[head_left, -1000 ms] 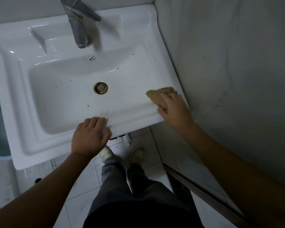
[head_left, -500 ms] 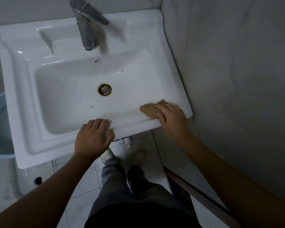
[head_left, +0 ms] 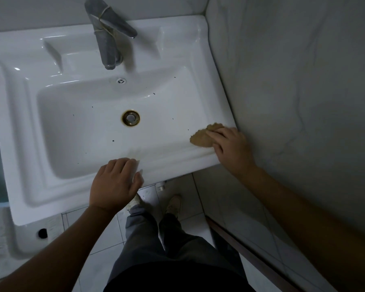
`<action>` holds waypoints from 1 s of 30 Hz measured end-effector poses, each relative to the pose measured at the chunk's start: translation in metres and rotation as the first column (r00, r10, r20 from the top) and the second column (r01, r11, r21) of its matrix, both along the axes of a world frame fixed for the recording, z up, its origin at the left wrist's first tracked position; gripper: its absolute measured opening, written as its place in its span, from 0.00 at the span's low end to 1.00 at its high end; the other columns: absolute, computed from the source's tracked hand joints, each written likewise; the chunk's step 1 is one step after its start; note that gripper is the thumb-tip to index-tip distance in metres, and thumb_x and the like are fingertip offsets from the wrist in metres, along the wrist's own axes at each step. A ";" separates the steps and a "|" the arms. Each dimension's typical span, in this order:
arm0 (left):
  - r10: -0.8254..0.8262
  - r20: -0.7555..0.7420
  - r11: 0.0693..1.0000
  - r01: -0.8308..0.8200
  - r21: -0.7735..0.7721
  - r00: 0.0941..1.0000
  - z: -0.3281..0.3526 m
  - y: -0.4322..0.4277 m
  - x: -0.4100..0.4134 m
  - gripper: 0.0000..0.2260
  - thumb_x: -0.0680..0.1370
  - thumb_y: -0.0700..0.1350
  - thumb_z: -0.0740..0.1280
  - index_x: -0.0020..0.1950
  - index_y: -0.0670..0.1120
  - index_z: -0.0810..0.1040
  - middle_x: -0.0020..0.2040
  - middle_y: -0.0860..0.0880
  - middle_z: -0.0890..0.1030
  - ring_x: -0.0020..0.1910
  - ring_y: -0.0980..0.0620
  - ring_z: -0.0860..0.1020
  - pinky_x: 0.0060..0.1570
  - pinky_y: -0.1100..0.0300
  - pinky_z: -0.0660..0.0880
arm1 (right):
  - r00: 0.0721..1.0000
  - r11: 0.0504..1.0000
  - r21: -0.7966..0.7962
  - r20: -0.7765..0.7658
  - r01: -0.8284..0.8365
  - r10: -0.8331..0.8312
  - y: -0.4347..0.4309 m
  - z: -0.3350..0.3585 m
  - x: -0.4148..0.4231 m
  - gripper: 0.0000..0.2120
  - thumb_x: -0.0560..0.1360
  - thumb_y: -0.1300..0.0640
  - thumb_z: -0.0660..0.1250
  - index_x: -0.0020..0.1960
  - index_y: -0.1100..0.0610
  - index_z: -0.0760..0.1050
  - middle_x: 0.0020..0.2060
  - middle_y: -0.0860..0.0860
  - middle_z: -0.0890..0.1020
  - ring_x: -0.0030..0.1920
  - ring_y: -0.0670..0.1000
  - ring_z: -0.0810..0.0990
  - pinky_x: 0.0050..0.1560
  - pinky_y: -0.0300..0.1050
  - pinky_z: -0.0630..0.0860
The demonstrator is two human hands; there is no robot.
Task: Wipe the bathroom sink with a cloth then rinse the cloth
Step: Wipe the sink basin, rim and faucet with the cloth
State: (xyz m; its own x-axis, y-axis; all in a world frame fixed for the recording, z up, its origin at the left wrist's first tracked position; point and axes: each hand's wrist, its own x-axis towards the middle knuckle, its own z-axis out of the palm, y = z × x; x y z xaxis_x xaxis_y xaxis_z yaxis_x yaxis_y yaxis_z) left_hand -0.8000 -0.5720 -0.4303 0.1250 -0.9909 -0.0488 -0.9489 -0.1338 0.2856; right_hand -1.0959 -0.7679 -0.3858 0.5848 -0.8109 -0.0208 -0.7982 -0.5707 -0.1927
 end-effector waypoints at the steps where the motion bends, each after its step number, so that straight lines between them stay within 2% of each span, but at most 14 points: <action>1: -0.002 0.001 1.000 0.002 0.002 1.000 0.000 0.000 0.000 0.18 0.80 0.55 0.58 0.61 0.45 0.77 0.54 0.46 0.81 0.51 0.44 0.78 0.48 0.50 0.74 | 1.000 0.999 -0.024 -0.003 -0.024 0.024 -0.004 -0.002 0.001 0.18 0.77 0.62 0.65 0.66 0.55 0.79 0.57 0.54 0.82 0.55 0.59 0.78 0.55 0.54 0.75; 6: -0.011 -0.005 1.000 0.011 0.007 1.000 0.004 0.000 0.000 0.19 0.80 0.55 0.57 0.62 0.44 0.77 0.55 0.45 0.82 0.51 0.44 0.79 0.49 0.50 0.75 | 0.999 0.997 -0.079 0.032 -0.026 0.028 -0.033 -0.010 0.026 0.18 0.75 0.67 0.66 0.63 0.58 0.80 0.57 0.57 0.82 0.55 0.62 0.79 0.55 0.58 0.76; 13: -0.021 -0.020 0.999 0.020 -0.030 1.000 0.000 0.001 0.001 0.20 0.81 0.56 0.58 0.62 0.45 0.79 0.56 0.46 0.81 0.52 0.46 0.79 0.50 0.52 0.75 | 0.997 0.997 -0.079 0.071 -0.004 0.010 -0.103 -0.014 0.083 0.19 0.77 0.65 0.62 0.66 0.56 0.78 0.61 0.56 0.79 0.59 0.62 0.76 0.60 0.57 0.73; 16: -0.015 -0.017 0.999 0.014 -0.031 1.000 -0.002 0.001 0.000 0.19 0.81 0.57 0.58 0.62 0.46 0.79 0.55 0.47 0.81 0.52 0.48 0.78 0.51 0.54 0.75 | 0.997 0.993 -0.105 0.060 0.055 -0.049 -0.139 -0.018 0.121 0.22 0.76 0.63 0.61 0.69 0.54 0.76 0.64 0.56 0.77 0.61 0.61 0.74 0.63 0.55 0.70; 20: -0.008 -0.010 0.999 0.007 -0.037 1.000 -0.003 0.001 0.000 0.18 0.80 0.56 0.59 0.62 0.47 0.79 0.55 0.48 0.81 0.52 0.48 0.78 0.52 0.54 0.74 | 0.988 0.982 -0.112 0.055 0.150 -0.144 -0.168 -0.026 0.173 0.22 0.75 0.61 0.60 0.69 0.53 0.75 0.62 0.58 0.76 0.60 0.62 0.73 0.60 0.53 0.70; 23: -0.011 0.002 0.999 0.011 -0.052 1.000 -0.003 0.001 0.000 0.18 0.80 0.56 0.60 0.62 0.47 0.80 0.56 0.47 0.81 0.53 0.46 0.79 0.53 0.53 0.74 | 0.974 0.978 -0.080 0.139 0.190 -0.178 -0.170 -0.032 0.192 0.24 0.74 0.62 0.58 0.68 0.54 0.75 0.62 0.60 0.76 0.60 0.62 0.73 0.60 0.53 0.71; 27: -0.006 -0.001 0.998 0.006 -0.061 1.000 -0.002 0.000 0.000 0.19 0.81 0.56 0.59 0.61 0.46 0.80 0.55 0.46 0.82 0.53 0.45 0.79 0.53 0.52 0.76 | 0.944 0.992 -0.060 0.317 0.113 -0.088 -0.168 -0.030 0.204 0.20 0.76 0.64 0.61 0.67 0.59 0.74 0.61 0.59 0.78 0.61 0.60 0.75 0.62 0.52 0.74; 30: 0.000 -0.003 0.998 0.000 -0.065 1.000 -0.001 -0.001 -0.001 0.19 0.82 0.56 0.58 0.61 0.46 0.80 0.55 0.46 0.82 0.52 0.45 0.80 0.53 0.52 0.76 | 0.931 0.997 -0.068 0.365 0.037 -0.010 -0.168 -0.025 0.228 0.16 0.77 0.62 0.65 0.64 0.59 0.75 0.60 0.57 0.79 0.61 0.58 0.77 0.61 0.49 0.75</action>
State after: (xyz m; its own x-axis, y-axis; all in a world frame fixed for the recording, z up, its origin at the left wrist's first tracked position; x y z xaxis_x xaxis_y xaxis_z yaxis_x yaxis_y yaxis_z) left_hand -0.8005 -0.5727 -0.4310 0.1250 -0.9920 0.0149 -0.9479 -0.1150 0.2970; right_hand -0.8681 -0.9357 -0.4104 0.5219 -0.8156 0.2498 -0.6940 -0.5762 -0.4317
